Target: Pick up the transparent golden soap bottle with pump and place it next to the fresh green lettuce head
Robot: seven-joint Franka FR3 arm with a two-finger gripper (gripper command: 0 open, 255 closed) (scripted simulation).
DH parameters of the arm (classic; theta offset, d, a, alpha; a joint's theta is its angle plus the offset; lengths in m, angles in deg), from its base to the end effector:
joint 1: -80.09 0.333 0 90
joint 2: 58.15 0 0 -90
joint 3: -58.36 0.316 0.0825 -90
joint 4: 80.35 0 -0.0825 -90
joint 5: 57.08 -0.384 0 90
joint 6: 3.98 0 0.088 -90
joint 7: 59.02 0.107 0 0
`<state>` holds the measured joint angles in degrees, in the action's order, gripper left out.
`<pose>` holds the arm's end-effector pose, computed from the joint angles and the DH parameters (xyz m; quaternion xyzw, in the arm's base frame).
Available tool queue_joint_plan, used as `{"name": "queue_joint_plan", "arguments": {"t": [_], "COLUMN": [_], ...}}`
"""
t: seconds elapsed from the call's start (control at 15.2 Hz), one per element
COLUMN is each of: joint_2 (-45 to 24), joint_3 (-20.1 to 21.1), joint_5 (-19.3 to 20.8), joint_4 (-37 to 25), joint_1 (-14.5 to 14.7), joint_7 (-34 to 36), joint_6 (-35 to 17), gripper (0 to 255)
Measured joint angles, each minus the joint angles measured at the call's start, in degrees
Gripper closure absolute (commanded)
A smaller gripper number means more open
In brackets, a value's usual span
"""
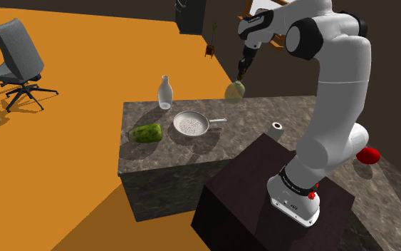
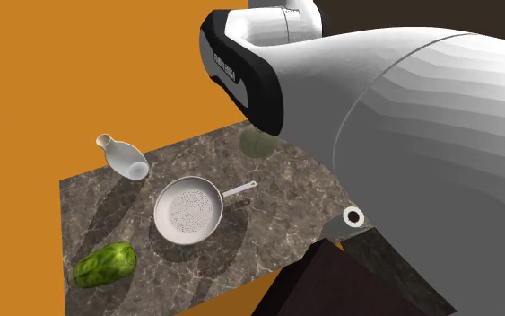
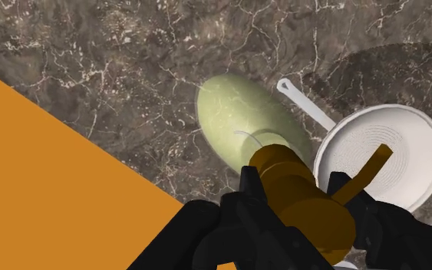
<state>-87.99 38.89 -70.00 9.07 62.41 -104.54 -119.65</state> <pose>0.5730 -0.3768 0.3540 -0.9989 -0.0421 -0.0002 0.0226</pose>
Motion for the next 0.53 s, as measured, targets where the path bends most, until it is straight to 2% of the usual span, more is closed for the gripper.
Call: {"name": "queue_joint_plan", "arguments": {"t": [0.53], "joint_2": [2.08], "joint_3": [-0.51], "joint_5": [0.93], "joint_4": [-3.22], "joint_1": [0.02], "joint_7": [0.66], "joint_6": [5.18], "gripper": [255]}}
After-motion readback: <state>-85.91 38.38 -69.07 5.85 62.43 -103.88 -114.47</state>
